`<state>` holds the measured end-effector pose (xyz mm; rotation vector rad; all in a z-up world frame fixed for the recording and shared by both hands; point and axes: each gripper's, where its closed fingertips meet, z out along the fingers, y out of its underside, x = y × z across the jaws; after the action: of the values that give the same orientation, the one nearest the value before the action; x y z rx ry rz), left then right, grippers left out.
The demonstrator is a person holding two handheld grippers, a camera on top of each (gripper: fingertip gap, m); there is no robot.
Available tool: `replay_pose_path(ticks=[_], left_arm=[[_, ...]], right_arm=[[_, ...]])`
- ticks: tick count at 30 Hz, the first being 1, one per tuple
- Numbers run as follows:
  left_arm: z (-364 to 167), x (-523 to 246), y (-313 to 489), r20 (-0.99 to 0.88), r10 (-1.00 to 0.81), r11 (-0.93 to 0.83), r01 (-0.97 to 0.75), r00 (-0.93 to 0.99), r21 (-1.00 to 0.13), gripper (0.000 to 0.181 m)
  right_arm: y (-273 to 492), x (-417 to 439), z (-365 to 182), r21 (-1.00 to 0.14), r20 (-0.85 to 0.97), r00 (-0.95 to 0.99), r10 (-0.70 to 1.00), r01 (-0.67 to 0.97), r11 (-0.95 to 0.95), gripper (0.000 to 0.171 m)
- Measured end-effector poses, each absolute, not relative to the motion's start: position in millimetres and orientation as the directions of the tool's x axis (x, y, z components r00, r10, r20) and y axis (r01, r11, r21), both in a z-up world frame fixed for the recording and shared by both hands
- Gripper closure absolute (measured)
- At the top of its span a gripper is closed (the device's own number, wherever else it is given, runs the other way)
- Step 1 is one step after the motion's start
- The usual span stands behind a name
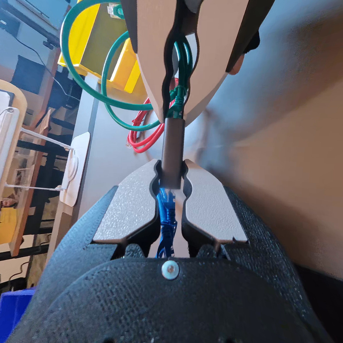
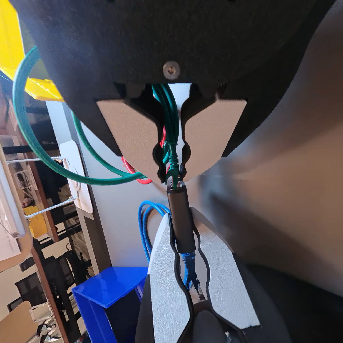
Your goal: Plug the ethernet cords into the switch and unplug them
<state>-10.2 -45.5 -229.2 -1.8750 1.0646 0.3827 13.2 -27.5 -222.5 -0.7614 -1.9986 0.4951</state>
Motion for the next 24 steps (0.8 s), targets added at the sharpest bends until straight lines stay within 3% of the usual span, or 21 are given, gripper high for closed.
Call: replay_pose_path(ticks=[3,15,24], left_arm=[[-229.1,-12.6,-47.6,-0.619,-0.531,-0.197,-0.795,0.579,-0.574,0.16],[-229.1,-11.3,-48.0,-0.689,-0.522,-0.134,-0.846,0.502,-0.515,0.16],[-247.3,-7.5,-55.6,-0.679,-0.617,-0.093,-0.893,0.398,-0.44,0.159]], right_arm=[[-32.6,13.9,-216.0,-0.631,0.62,-0.396,0.677,0.26,0.73,0.156],[-36.6,15.8,-220.1,-0.534,0.707,-0.407,0.579,0.23,0.814,0.158],[-50.2,23.6,-243.2,-0.434,0.69,-0.592,0.417,0.123,0.893,0.159]])
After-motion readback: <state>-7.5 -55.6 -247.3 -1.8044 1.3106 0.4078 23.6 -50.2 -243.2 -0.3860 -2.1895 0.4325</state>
